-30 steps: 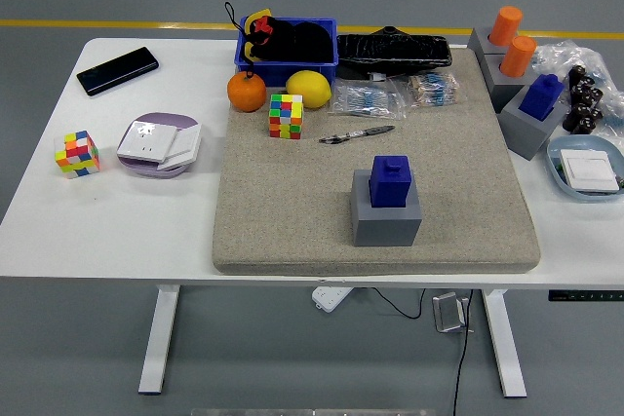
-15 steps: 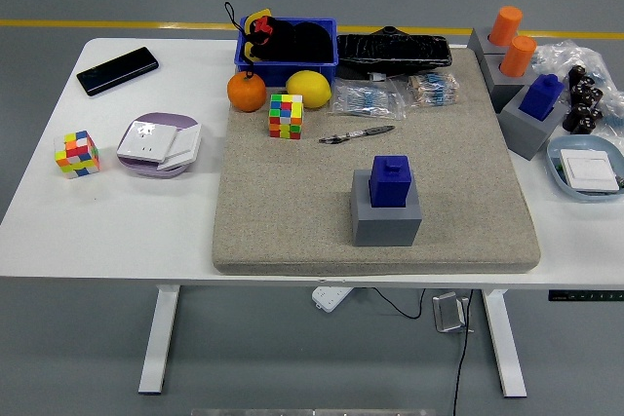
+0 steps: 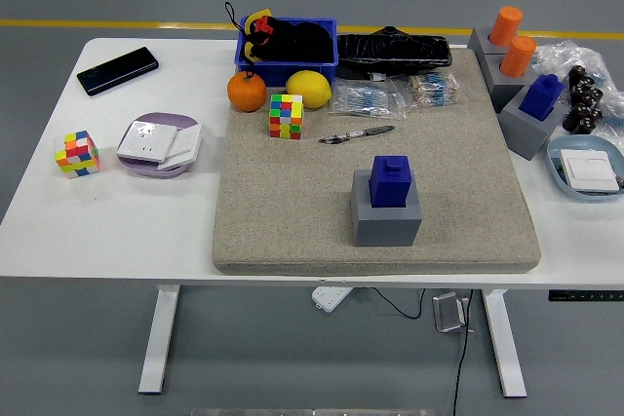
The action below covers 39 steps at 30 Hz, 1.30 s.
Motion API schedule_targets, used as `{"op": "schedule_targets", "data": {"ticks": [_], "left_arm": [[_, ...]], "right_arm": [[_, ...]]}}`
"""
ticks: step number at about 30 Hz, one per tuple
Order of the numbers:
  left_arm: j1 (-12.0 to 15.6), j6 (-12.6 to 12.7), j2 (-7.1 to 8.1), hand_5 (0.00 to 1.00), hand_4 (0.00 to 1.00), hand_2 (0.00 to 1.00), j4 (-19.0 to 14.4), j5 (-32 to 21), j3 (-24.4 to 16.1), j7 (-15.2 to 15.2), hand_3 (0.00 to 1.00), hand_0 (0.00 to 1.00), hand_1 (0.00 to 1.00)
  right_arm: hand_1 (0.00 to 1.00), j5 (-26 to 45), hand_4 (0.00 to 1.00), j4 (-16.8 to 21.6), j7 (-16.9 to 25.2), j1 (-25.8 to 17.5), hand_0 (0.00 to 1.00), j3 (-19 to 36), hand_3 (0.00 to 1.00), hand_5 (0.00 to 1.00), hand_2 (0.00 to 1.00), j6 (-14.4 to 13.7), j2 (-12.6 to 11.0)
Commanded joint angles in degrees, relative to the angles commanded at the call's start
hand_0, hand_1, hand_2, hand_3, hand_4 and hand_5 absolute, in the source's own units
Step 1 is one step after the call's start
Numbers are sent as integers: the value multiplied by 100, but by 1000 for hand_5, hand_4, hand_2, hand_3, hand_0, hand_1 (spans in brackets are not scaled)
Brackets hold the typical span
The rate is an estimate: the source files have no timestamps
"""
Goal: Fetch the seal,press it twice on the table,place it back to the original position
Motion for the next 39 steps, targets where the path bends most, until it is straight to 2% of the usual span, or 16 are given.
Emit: {"op": "schedule_targets", "data": {"ticks": [16,39], "left_arm": [[-17,31,0,309,676,681,-2,-4,16,11,747,742,697],[51,34,10,310,674,680,7,-9,-13,14,746,742,696]], "right_arm": [[838,-50,998,13,-26,37,894,98,784,785,818,-63,-1],[835,-86,998,18,-42,47,894,81,774,782,818,-124,-34]]}}
